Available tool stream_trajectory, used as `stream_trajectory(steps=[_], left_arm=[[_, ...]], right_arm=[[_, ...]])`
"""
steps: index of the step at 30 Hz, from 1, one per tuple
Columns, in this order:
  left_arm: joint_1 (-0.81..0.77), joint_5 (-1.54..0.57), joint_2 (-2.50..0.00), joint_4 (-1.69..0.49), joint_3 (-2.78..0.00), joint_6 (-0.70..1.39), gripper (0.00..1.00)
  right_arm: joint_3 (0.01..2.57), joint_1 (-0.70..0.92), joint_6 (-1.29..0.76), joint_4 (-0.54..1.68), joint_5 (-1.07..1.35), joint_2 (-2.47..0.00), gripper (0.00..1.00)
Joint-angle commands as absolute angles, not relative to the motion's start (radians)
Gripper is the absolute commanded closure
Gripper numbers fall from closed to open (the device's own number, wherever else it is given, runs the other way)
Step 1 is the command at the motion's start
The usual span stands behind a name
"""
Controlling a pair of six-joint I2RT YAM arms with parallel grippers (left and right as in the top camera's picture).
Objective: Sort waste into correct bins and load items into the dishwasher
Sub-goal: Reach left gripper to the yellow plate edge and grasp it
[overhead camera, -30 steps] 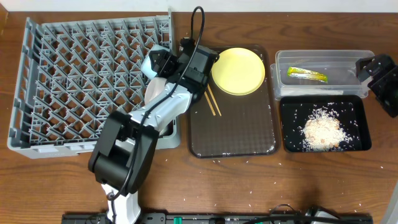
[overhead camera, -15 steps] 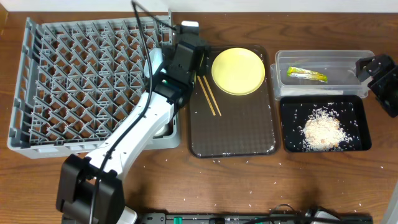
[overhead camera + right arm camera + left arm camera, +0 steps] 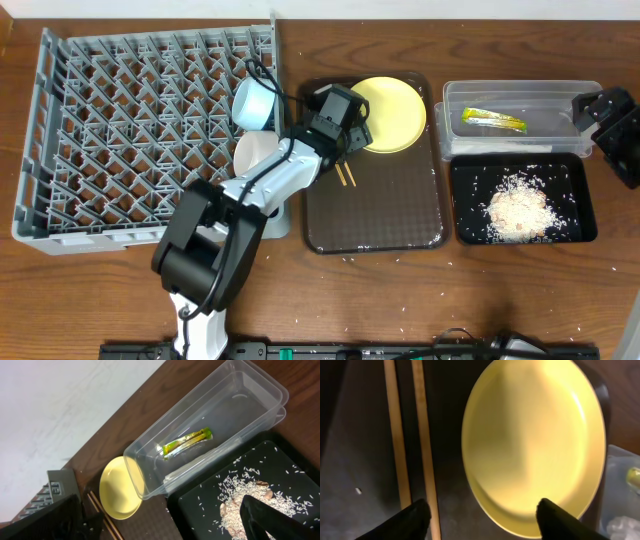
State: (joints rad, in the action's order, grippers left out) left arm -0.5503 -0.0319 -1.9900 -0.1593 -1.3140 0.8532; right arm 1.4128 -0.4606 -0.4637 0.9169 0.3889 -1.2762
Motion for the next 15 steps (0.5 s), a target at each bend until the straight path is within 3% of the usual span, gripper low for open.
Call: stream_trajectory(steps=[1, 15], left_arm=[[-0.557, -0.042, -2.033, -0.147, -1.322, 0.954, 0.35], [-0.602, -0.007, -2.106, -0.051, -1.321, 1.046, 0.49]], right_arm=[[1.427, -0.464, -0.467, 0.917, 0.392, -1.278, 0.01], [1.427, -0.464, -0.467, 0.917, 0.392, -1.278, 0.01]])
